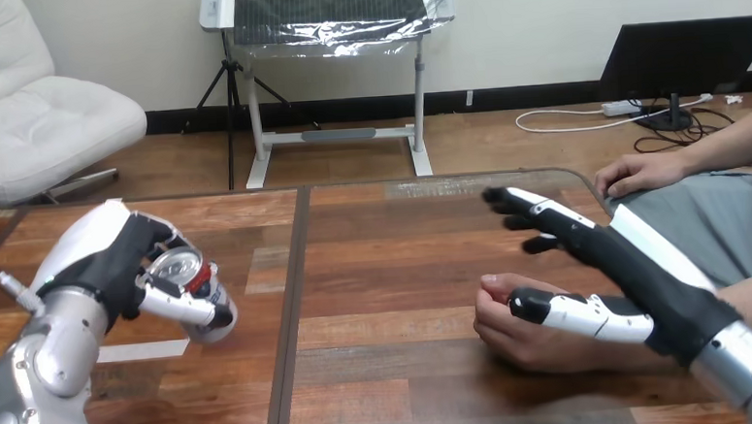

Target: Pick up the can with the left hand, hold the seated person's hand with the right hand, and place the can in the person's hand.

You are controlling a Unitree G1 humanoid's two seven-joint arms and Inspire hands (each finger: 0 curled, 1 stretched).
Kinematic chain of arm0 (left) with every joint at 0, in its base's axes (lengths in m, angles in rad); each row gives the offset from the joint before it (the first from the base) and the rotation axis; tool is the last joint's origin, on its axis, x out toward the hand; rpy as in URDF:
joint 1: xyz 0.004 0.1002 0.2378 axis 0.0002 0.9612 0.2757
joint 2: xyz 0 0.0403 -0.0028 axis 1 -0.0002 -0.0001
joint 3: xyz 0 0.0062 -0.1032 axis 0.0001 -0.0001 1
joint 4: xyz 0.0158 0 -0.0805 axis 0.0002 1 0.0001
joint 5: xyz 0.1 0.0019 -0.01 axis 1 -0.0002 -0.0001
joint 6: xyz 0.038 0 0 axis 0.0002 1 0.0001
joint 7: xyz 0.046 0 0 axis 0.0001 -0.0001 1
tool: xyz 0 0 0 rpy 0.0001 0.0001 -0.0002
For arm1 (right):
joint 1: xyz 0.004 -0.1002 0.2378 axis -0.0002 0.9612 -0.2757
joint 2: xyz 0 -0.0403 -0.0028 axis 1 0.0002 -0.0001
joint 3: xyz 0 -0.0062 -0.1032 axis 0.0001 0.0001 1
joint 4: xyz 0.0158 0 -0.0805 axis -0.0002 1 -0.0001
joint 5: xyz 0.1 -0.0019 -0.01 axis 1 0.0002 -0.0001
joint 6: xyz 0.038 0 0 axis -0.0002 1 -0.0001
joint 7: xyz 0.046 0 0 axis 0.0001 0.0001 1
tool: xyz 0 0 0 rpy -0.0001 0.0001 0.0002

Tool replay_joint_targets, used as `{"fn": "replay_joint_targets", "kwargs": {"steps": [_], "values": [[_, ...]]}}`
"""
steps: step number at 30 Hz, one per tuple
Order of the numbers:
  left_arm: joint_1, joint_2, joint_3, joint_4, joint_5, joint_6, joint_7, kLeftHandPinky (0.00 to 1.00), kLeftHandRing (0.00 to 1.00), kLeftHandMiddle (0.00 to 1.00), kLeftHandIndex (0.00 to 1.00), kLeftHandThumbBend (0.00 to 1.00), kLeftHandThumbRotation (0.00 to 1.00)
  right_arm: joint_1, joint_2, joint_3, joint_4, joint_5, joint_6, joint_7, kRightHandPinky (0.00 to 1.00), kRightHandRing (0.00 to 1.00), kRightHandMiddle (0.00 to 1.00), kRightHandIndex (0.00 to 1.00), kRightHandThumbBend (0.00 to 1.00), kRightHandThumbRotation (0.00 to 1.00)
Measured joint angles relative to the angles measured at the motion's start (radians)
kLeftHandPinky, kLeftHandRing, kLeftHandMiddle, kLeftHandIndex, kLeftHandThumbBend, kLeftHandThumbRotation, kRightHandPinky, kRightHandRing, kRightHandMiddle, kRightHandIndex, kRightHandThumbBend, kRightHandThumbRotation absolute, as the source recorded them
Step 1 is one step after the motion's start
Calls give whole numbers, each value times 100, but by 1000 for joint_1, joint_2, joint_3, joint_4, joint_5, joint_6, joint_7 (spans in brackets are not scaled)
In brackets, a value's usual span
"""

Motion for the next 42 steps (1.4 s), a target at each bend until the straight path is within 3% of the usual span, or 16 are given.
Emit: {"fn": "replay_joint_targets", "kwargs": {"steps": [13, 28, 42], "values": [[0, 0, 5, -79, 0, 42, -35, 23, 31, 40, 50, 67, 0, -83, -76, 5, 121, -111, -7, -24, 86, 95, 98, 97, 98, 84], [0, 0, 13, -150, 0, 60, -60, 21, 29, 39, 50, 65, 0, -180, -149, 35, 286, -217, -78, -52, 83, 95, 97, 98, 98, 83], [0, 0, 25, -190, -14, 62, -66, 21, 30, 39, 50, 66, 0, -263, -202, 77, 420, -261, -121, -46, 89, 96, 96, 97, 100, 78]]}}
